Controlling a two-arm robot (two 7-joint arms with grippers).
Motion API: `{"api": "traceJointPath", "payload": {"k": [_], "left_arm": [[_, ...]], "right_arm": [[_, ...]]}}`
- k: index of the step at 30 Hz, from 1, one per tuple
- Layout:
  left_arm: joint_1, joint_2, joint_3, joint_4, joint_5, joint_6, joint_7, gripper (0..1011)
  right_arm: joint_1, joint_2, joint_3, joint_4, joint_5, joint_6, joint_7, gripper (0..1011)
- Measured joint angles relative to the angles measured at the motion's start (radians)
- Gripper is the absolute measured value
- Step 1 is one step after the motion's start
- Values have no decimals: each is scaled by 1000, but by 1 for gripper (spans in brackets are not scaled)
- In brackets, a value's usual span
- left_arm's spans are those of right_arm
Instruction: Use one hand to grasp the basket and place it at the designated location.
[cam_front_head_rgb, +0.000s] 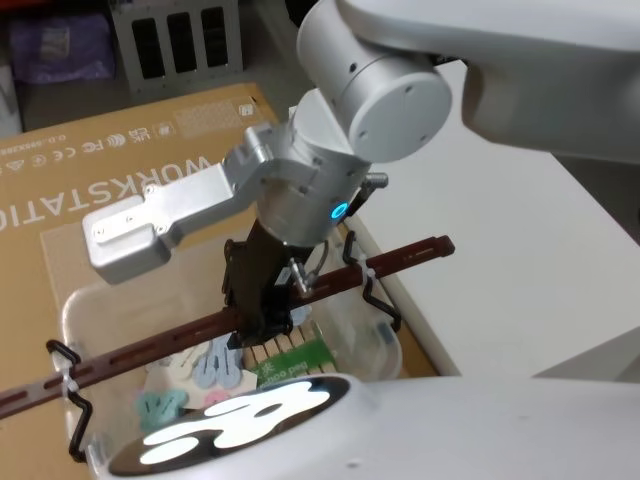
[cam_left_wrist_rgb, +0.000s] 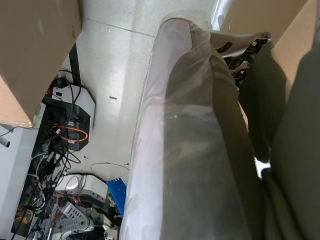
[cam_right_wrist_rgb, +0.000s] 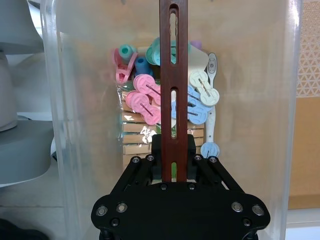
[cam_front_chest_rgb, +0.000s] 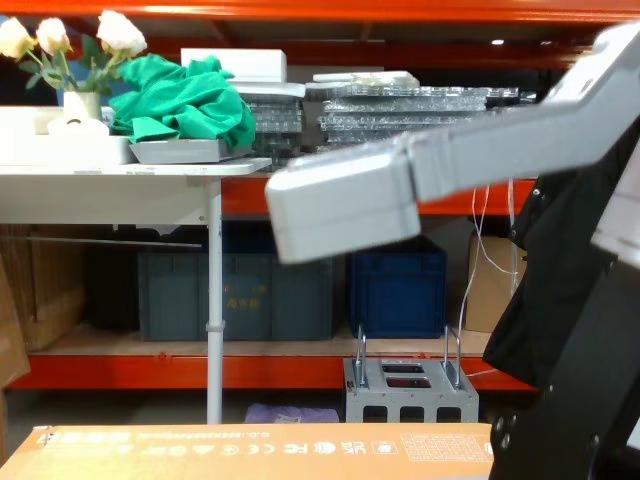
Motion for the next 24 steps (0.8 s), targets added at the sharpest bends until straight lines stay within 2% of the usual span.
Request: {"api": "traceJointPath", "payload": {"k": [6,17,19,24], "left_arm": [[0,0,0,0,0,0,0,0],[0,0,0,0,0,0,0,0],[0,0,0,1,0,0,0,0],[0,0,0,0,0,0,0,0]], "right_arm": [[2,-15,-36,17,-26,0,0,237],[5,-24,-76,35,-51,14,-4,237],[5,-23,-80,38,-52,15,-3,255],[12,-15,-78,38,-39,12,-6,413]]}}
